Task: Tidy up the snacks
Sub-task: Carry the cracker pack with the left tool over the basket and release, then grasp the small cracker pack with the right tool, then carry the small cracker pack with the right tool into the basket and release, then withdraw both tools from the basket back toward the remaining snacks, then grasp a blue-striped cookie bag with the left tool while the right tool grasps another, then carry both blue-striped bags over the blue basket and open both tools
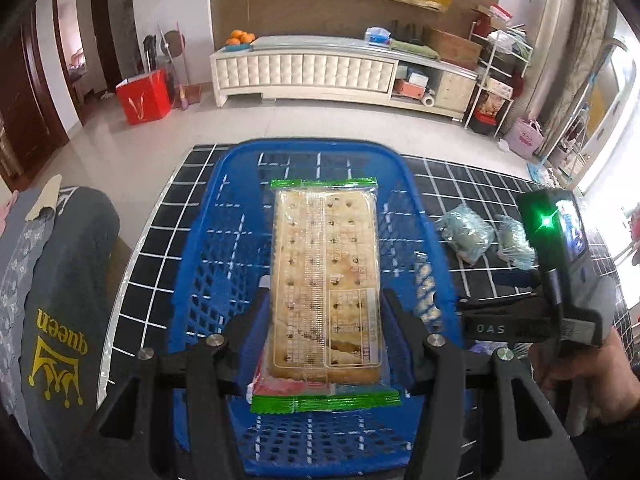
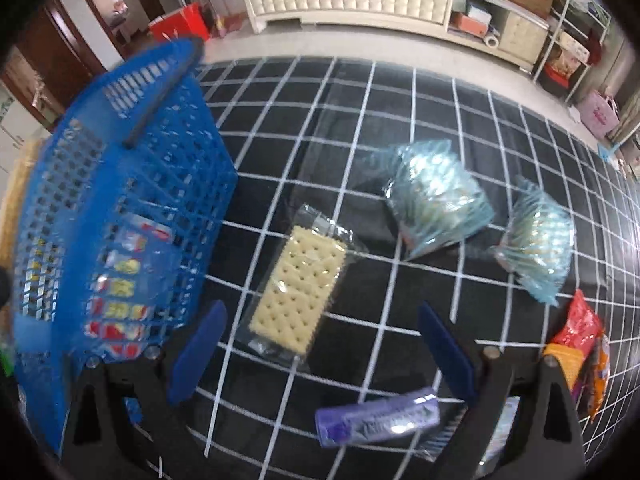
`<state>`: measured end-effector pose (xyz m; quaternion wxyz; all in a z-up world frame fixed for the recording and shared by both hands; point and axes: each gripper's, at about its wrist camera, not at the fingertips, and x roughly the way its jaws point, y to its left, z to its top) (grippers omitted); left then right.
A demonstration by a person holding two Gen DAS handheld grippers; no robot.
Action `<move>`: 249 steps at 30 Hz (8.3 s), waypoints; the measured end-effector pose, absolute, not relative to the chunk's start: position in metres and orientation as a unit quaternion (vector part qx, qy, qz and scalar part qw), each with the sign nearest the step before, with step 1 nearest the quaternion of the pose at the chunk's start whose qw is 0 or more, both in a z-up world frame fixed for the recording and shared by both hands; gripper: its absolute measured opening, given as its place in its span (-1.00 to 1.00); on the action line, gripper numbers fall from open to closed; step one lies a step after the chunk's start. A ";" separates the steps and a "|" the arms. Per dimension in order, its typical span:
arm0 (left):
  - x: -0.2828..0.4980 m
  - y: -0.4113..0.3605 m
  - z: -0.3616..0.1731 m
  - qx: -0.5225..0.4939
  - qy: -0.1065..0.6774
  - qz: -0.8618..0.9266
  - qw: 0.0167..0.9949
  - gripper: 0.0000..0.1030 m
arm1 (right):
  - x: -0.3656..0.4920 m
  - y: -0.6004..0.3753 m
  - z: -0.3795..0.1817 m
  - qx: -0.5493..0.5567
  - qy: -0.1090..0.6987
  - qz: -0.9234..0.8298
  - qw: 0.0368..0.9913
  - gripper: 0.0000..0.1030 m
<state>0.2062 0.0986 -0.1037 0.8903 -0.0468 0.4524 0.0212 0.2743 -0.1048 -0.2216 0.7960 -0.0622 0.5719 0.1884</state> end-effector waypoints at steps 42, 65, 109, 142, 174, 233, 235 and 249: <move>0.256 0.082 -0.123 0.009 0.516 -0.025 0.856 0.10 | 0.219 -0.122 -0.159 -0.066 0.483 0.237 0.841 0.06; 0.153 0.154 -0.052 -0.002 0.435 0.007 0.900 0.11 | 0.184 -0.052 -0.084 -0.092 0.430 0.302 0.846 0.06; 0.178 0.184 -0.080 -0.023 0.456 0.016 0.890 0.44 | 0.239 0.006 -0.133 -0.227 0.481 0.227 0.816 0.74; 0.193 -0.057 -0.043 0.079 0.427 -0.093 0.896 0.99 | 0.211 -0.278 -0.097 -0.036 0.490 0.136 0.860 0.89; 0.385 -0.088 -0.158 -0.061 0.617 -0.010 0.784 0.99 | 0.344 -0.345 -0.207 0.188 0.614 0.103 0.760 0.89; 0.378 -0.116 -0.188 -0.111 0.603 -0.026 0.789 -0.03 | 0.333 -0.308 -0.200 0.087 0.619 0.077 0.777 0.17; 0.370 -0.109 -0.175 -0.119 0.596 -0.027 0.794 -0.03 | 0.322 -0.306 -0.182 0.086 0.608 0.080 0.785 0.17; 0.292 -0.051 -0.045 -0.129 0.501 -0.051 0.854 -0.03 | 0.252 -0.257 -0.065 0.056 0.531 0.115 0.838 0.17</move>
